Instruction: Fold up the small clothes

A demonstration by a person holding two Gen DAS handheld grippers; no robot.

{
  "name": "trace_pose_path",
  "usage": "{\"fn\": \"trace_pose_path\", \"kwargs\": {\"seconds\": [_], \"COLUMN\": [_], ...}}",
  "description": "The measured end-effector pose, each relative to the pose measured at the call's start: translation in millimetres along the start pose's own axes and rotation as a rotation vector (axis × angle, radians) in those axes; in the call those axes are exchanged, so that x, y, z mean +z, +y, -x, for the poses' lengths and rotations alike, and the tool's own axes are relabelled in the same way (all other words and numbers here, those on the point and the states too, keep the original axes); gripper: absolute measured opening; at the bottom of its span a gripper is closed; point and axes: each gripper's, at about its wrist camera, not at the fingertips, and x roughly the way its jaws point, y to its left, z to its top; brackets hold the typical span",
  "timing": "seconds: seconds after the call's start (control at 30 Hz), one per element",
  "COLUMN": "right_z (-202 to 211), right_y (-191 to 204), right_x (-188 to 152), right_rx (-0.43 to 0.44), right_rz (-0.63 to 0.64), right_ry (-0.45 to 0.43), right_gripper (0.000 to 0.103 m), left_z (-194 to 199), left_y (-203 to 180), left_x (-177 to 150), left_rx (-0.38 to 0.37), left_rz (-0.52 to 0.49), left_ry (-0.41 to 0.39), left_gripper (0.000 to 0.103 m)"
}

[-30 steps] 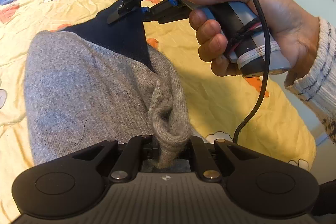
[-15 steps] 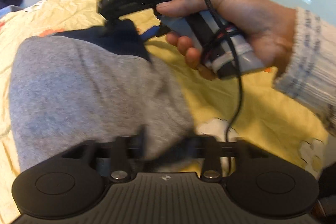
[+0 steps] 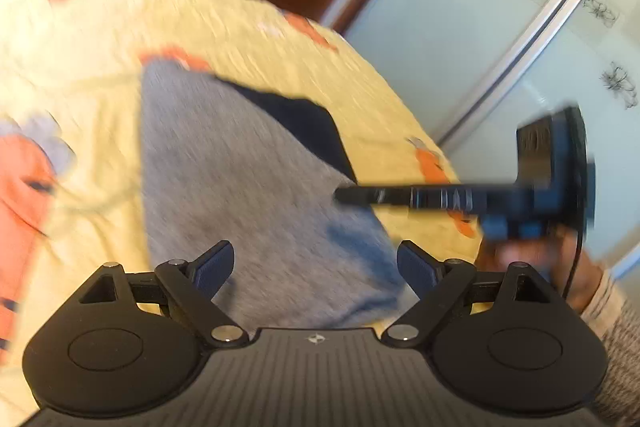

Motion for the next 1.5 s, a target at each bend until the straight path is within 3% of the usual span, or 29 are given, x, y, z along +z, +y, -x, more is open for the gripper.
{"fn": "trace_pose_path", "kwargs": {"seconds": [0.1,0.2,0.27,0.37,0.43,0.5,0.6,0.63,0.7,0.77,0.8,0.83,0.9,1.03,1.1,1.23,1.3,1.37,1.43,1.5], "right_z": [-3,-7,-5,-2,3,11,16,14,7,-2,-8,-14,-27,-50,-60,-69,-71,-68,-56,-42], "right_y": [-2,-14,-9,10,10,14,20,20,17,16,14,12,11,0,-12,-8,-8,-10,-6,3], "right_x": [-27,-47,-57,-61,-55,-51,-36,-27,-10,3,9,15,24,34,32,21,22,25,22,12], "right_rx": [0.011,0.049,0.089,0.041,0.024,0.034,-0.010,-0.039,-0.093,-0.174,-0.174,-0.183,-0.211,-0.290,-0.307,-0.354,-0.360,-0.341,-0.359,-0.354], "right_rz": [-0.026,-0.096,-0.090,0.015,0.004,0.001,0.076,0.083,0.102,0.104,0.107,0.109,0.121,0.127,0.112,0.165,0.167,0.144,0.144,0.155], "right_ry": [0.037,0.044,0.045,0.045,0.043,0.011,-0.060,-0.090,-0.152,-0.200,-0.211,-0.218,-0.219,-0.193,-0.163,-0.183,-0.190,-0.191,-0.203,-0.219], "right_gripper": [0.036,0.026,0.026,0.026,0.028,0.035,0.061,0.062,0.061,0.059,0.054,0.047,0.042,0.036,0.032,0.032,0.033,0.033,0.042,0.044], "left_z": [-16,-27,-25,-26,-27,-16,-3,-5,-12,-36,-49,-58,-75,-111,-126,-149,-150,-142,-123,-99], "left_y": [2,7,-3,-8,-9,-7,6,8,7,9,10,14,19,21,25,29,33,30,19,8], "left_x": [-8,-21,-30,-31,-33,-32,-11,2,25,50,62,71,87,104,106,95,93,94,89,77], "left_rx": [-0.020,0.085,0.183,0.254,0.314,0.303,0.233,0.224,0.241,0.219,0.234,0.224,0.193,0.256,0.335,0.402,0.406,0.407,0.434,0.422], "left_rz": [-0.027,-0.088,-0.205,-0.284,-0.330,-0.312,-0.229,-0.196,-0.191,-0.190,-0.177,-0.153,-0.124,-0.167,-0.190,-0.257,-0.221,-0.217,-0.225,-0.193], "left_ry": [0.061,0.100,0.101,0.117,0.150,0.154,0.068,0.038,-0.028,-0.032,-0.033,-0.042,-0.048,-0.016,0.002,-0.011,-0.034,-0.044,-0.065,-0.092], "left_gripper": [0.089,0.088,0.088,0.087,0.087,0.087,0.088,0.088,0.089,0.089,0.089,0.089,0.089,0.089,0.089,0.101,0.103,0.103,0.103,0.103]}}
